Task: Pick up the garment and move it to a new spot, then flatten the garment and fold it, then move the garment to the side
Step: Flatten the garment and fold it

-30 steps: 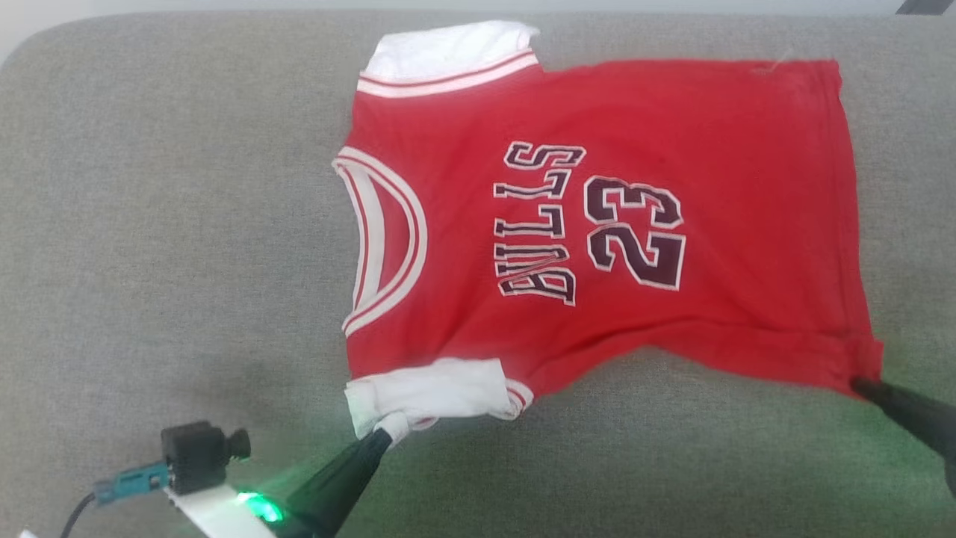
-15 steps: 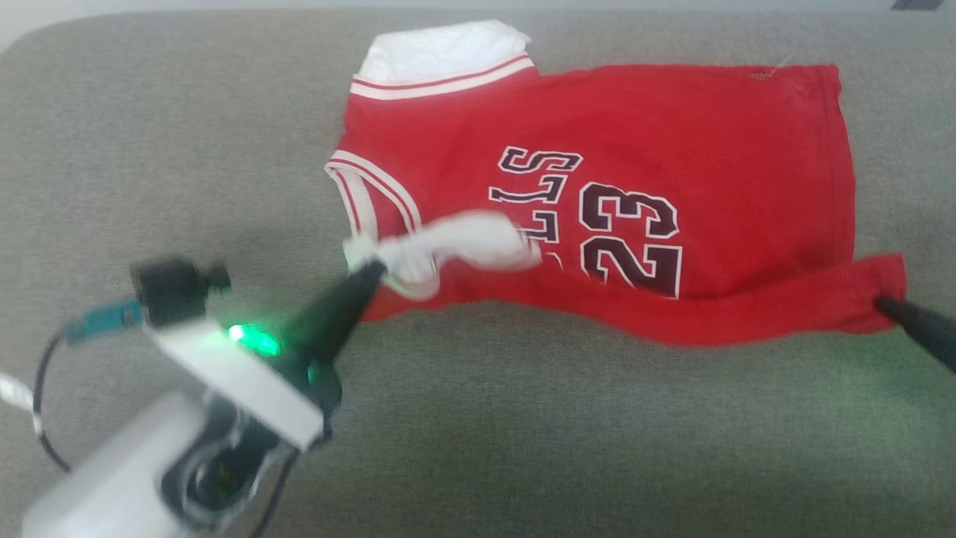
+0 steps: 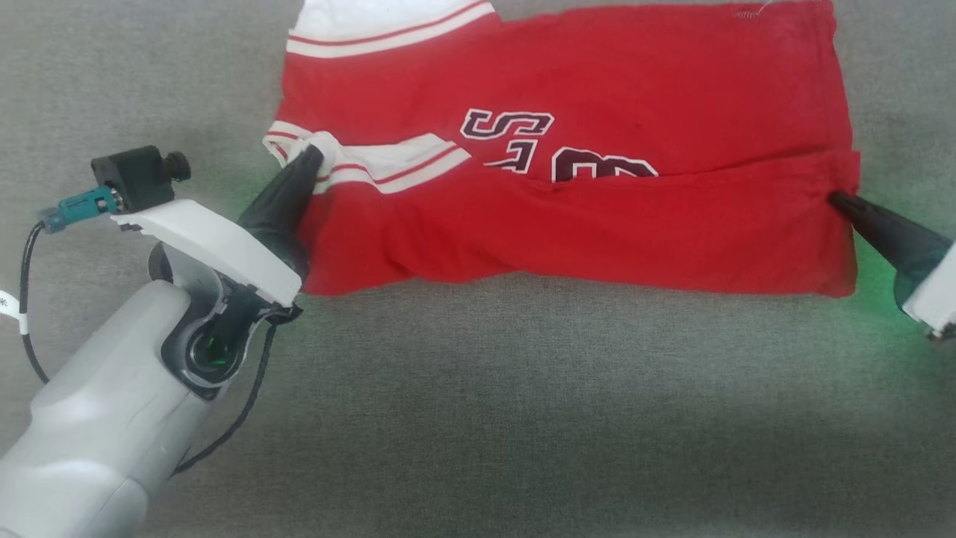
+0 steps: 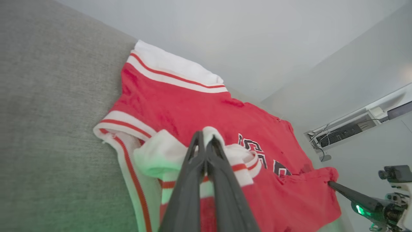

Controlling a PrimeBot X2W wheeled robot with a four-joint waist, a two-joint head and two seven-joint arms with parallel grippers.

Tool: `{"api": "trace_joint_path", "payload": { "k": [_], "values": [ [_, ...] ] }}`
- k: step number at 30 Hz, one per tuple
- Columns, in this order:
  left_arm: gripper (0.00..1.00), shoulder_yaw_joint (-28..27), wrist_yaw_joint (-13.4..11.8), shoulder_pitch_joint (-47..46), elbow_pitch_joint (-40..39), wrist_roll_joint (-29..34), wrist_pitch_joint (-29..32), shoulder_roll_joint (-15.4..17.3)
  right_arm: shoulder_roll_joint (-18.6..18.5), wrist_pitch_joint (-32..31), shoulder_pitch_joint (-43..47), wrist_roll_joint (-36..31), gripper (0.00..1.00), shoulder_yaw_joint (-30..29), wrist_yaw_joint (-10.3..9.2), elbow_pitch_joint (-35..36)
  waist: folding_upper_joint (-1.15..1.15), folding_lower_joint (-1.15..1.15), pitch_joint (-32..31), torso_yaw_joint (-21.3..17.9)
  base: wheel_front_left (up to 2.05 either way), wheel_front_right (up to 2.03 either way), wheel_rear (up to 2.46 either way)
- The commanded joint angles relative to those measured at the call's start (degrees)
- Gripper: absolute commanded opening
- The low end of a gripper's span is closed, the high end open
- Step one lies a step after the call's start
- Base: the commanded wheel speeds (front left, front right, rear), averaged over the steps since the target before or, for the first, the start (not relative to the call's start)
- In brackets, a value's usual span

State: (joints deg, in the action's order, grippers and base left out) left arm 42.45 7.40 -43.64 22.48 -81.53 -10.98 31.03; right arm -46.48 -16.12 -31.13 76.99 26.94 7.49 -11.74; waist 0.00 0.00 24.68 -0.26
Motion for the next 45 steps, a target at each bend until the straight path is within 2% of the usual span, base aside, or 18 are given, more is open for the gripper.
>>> {"api": "trace_joint_path", "payload": {
  "k": [1, 6, 7, 8, 10, 15, 19, 22, 25, 27, 31, 35, 40, 41, 42, 45],
  "values": [
    [0.00, 0.2, 0.0, -1.3, 1.7, 0.3, -1.0, -0.5, 1.5, 0.9, -1.6, -0.7, 0.00, 0.2, -0.01, -1.6, 0.00, 0.00, 1.1, -0.4, 0.00, 0.00, 0.00],
    [0.00, 3.2, 0.0, -2.5, 6.4, 3.9, -2.2, -0.6, 2.7, 1.7, -3.2, -3.0, 0.00, 1.8, -0.01, -4.3, 0.00, 0.00, 1.2, -0.1, 0.00, 0.00, 0.00],
    [0.28, 3.4, 0.0, -2.9, 6.8, 4.9, -2.7, -0.7, 2.8, 2.2, -3.2, -3.4, 0.00, 1.9, -0.01, -4.7, 0.00, 0.00, 1.0, 0.0, 0.00, 0.00, 0.00],
    [1.00, 3.6, 0.0, -3.2, 7.1, 5.6, -3.0, -0.7, 2.9, 2.9, -3.1, -3.8, 0.26, 1.9, -0.01, -4.9, 0.00, 0.00, 0.7, 0.2, 0.00, 0.00, 0.00],
    [1.00, 4.8, 0.0, -4.3, 7.6, 7.7, -3.5, 0.3, 2.8, 4.5, -2.8, -4.5, 1.00, 1.7, -0.01, -5.6, 0.00, 0.00, -0.2, 0.5, 0.00, 0.00, 0.00],
    [1.00, 8.8, 0.0, -6.6, 9.0, 13.2, -1.8, 2.8, 2.3, 6.9, -1.4, -5.2, 1.00, 1.5, -0.01, -6.2, 0.00, 0.00, -2.3, 1.2, 0.00, 0.00, 0.00],
    [1.00, 12.4, -0.7, -9.8, 7.7, 16.8, 5.1, 6.0, 1.4, 8.5, 0.3, -5.4, 1.00, 1.0, -0.01, -5.4, 0.00, 0.00, -4.3, 1.9, 0.00, 0.00, 0.00],
    [1.00, 14.6, -2.4, -11.6, 3.7, 17.0, 13.2, 8.1, 0.5, 9.4, 1.8, -5.0, 1.00, 0.2, -0.01, -4.4, 0.00, 0.00, -5.4, 2.3, 0.00, 0.00, 0.00],
    [1.00, 16.6, -4.3, -11.7, -2.1, 14.0, 24.3, 10.5, 0.1, 9.8, 2.8, -5.3, 1.00, -0.4, -0.01, -3.5, 0.00, 0.00, -5.9, 2.5, 0.00, 0.00, 0.00],
    [1.00, 17.5, -6.5, -11.3, -6.5, 11.1, 31.3, 12.2, 0.2, 9.7, 3.0, -5.6, 1.00, -0.6, -0.01, -2.9, 0.00, 0.00, -6.0, 2.2, 0.00, 0.00, 0.00],
    [1.00, 19.4, -11.3, -9.1, -12.4, 7.0, 41.3, 15.4, 1.1, 8.9, 2.2, -6.8, 1.00, -0.6, -0.01, -1.5, 0.00, 0.00, -5.0, 0.7, 0.00, 0.00, 0.00],
    [1.00, 18.7, -13.7, -7.1, -11.5, 4.0, 42.6, 15.7, 1.5, 8.3, 1.7, -7.4, 1.00, -0.8, -0.01, -0.5, 0.00, 0.00, -3.8, -0.7, 0.00, 0.00, 0.00],
    [1.00, 18.5, -13.2, -5.2, -9.0, 1.5, 42.2, 14.0, 1.7, 8.0, 1.5, -8.0, 1.00, -1.8, -0.01, -0.5, 0.00, 0.00, -2.7, -1.9, 0.00, 0.00, 0.00],
    [0.79, 18.6, -12.8, -5.0, -8.5, 1.1, 42.2, 13.6, 1.7, 7.9, 1.6, -8.1, 1.00, -2.0, -0.01, -0.5, 0.00, 0.00, -2.6, -2.0, 0.00, 0.00, 0.00],
    [0.49, 18.8, -12.3, -4.8, -7.9, 1.1, 42.3, 13.4, 1.7, 7.7, 1.7, -8.3, 1.00, -2.1, -0.01, -0.5, 0.00, 0.00, -2.5, -2.0, 0.00, 0.00, 0.00],
    [0.00, 18.9, -11.0, -4.8, -6.3, 0.8, 42.6, 12.4, 1.3, 6.9, 1.5, -9.1, 1.00, -2.3, -0.01, -0.1, 0.00, 0.00, -2.2, -1.9, 0.00, 0.00, 0.00]
  ]
}}
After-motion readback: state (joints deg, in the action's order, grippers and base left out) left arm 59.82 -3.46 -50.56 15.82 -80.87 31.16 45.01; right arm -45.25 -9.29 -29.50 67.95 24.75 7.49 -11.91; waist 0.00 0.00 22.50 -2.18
